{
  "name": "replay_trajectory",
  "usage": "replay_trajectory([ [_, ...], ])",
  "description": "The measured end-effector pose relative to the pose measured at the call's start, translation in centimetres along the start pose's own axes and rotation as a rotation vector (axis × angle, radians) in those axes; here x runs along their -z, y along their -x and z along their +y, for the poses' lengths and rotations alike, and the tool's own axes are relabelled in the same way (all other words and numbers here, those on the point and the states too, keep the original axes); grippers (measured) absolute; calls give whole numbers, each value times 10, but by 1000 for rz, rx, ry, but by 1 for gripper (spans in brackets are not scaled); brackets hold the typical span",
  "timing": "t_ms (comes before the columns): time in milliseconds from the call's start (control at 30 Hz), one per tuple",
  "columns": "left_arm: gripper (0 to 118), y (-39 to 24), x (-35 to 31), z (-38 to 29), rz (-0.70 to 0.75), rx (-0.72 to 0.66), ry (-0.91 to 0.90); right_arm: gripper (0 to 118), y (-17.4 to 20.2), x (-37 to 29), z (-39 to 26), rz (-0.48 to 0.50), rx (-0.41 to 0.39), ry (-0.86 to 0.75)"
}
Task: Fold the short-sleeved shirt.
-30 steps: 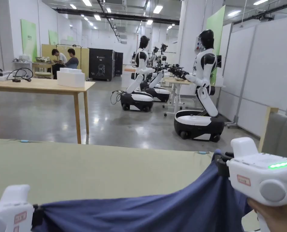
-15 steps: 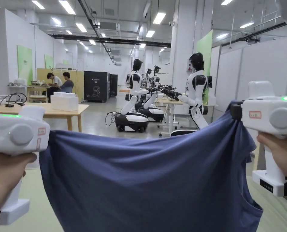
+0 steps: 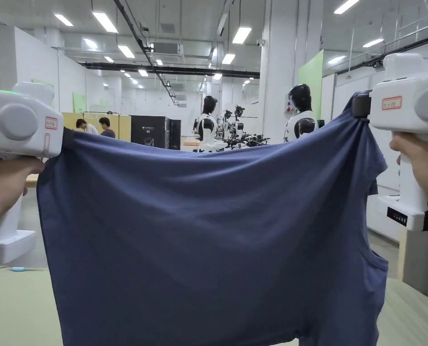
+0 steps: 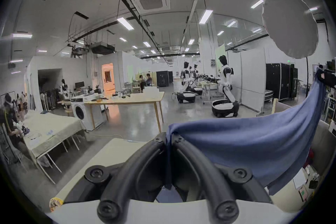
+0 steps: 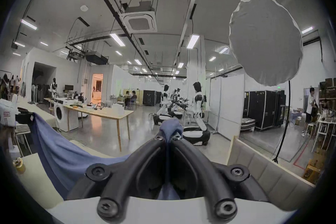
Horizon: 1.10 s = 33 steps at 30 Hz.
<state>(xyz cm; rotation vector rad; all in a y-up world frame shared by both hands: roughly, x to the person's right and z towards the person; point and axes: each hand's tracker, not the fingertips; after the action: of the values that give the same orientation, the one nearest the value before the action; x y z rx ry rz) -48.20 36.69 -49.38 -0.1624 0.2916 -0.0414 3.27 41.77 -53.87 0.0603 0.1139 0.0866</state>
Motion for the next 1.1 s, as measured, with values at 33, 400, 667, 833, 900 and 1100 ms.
replay_trajectory([
  [33,2,-1,5,-1,5,5,2,3,2,3,0,2,-1,-7],
  [400,2,-19,74,-116,22,-20,99,3,0,24,-135,-58,-52,51],
  [667,2,-34,7,-152,-12,37,114,3,-14,-44,-171,-31,-39,131],
  [833,2,-24,-67,-216,-41,26,161,3,-16,-129,-218,-6,-60,210],
  [900,2,-13,-95,-249,-57,25,199,3,-17,-162,-244,21,-42,265],
  [1100,2,14,-167,-370,-106,-8,375,3,-12,-253,-356,84,-5,446],
])
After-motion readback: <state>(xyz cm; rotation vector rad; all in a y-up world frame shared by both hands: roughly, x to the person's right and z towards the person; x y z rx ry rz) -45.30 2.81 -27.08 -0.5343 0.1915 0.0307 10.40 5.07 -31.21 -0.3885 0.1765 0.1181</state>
